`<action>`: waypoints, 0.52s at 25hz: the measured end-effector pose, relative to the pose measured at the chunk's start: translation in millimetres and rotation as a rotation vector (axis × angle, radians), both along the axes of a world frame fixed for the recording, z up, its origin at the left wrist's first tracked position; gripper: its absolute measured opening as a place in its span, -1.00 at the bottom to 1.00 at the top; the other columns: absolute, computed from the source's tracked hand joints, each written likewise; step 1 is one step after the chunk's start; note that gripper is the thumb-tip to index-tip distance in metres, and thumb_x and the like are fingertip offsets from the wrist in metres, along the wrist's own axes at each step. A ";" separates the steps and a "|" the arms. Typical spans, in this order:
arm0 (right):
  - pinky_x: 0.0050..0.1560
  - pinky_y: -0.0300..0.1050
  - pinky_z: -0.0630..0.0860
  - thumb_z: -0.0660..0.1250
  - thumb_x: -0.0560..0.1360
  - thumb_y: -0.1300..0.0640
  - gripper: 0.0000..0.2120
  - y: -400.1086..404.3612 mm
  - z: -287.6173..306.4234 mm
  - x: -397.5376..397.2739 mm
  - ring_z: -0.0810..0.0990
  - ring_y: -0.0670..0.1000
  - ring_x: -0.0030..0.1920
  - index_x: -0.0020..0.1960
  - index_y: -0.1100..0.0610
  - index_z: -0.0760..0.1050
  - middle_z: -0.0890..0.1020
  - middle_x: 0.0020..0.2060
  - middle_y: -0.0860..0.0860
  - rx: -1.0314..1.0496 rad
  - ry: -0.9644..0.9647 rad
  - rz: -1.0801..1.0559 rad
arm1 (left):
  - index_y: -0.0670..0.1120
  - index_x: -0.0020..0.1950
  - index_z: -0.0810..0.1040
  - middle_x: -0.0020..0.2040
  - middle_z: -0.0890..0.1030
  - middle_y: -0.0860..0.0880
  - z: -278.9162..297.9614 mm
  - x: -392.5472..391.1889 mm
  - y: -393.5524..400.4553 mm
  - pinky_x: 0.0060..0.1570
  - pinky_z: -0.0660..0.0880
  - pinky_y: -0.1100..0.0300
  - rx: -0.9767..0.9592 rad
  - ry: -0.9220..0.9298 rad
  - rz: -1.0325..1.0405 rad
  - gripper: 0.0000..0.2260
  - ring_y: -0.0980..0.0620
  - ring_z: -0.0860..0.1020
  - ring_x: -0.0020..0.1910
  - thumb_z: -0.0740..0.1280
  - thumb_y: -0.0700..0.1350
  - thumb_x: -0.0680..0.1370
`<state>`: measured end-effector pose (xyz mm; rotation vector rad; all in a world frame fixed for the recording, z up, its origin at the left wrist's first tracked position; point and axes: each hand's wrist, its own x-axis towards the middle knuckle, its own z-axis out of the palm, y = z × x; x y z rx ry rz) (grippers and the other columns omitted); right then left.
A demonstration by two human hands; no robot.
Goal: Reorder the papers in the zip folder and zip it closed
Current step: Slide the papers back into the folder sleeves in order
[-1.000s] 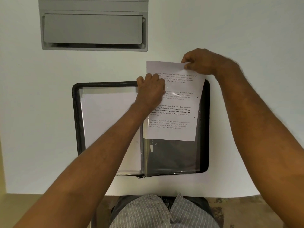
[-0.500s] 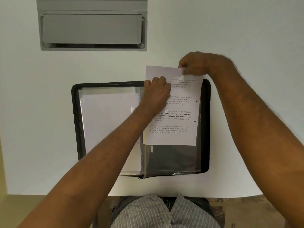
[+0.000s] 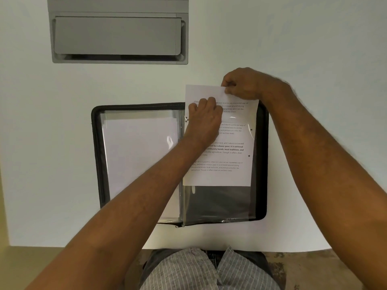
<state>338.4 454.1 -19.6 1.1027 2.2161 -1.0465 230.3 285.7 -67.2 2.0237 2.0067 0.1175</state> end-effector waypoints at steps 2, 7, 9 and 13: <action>0.09 -0.07 0.44 0.28 0.68 0.14 -0.78 1.8 0.5 3.4 0.52 0.01 0.08 0.28 0.14 0.59 0.62 0.18 0.07 -0.021 0.005 -0.008 | -0.11 0.01 0.56 -0.06 0.55 -0.10 -0.5 -0.3 -2.0 -0.04 0.35 -0.04 0.044 -0.035 -0.019 -0.76 -0.13 0.50 -0.09 0.50 -0.26 0.40; 0.06 -0.03 0.47 0.28 0.68 0.13 -0.78 5.6 2.6 -0.3 0.55 0.04 0.05 0.27 0.14 0.60 0.62 0.11 0.05 -0.076 -0.020 0.016 | -0.10 0.13 0.51 -0.18 0.50 -0.01 6.1 -4.3 -0.5 0.02 0.26 -0.03 0.051 -0.119 -0.080 -0.87 -0.10 0.49 -0.16 0.32 -0.23 0.60; 0.10 -0.01 0.51 0.29 0.68 0.12 -0.78 0.8 0.8 -5.7 0.55 0.05 0.05 0.27 0.15 0.60 0.62 0.12 0.06 -0.098 -0.050 0.070 | -0.10 0.19 0.48 -0.16 0.48 0.01 10.0 -3.6 1.7 0.01 0.22 -0.01 0.011 -0.142 -0.071 -0.81 -0.09 0.49 -0.14 0.31 -0.25 0.58; 0.25 0.10 0.55 0.33 0.66 0.10 -0.79 -4.4 -4.0 -3.3 0.59 0.07 0.07 0.23 0.13 0.63 0.65 0.15 0.06 -0.150 -0.091 0.086 | -0.06 0.18 0.50 -0.03 0.57 -0.02 9.7 -12.4 1.7 0.05 0.20 -0.02 -0.030 -0.159 0.006 -0.81 -0.07 0.51 -0.03 0.33 -0.19 0.57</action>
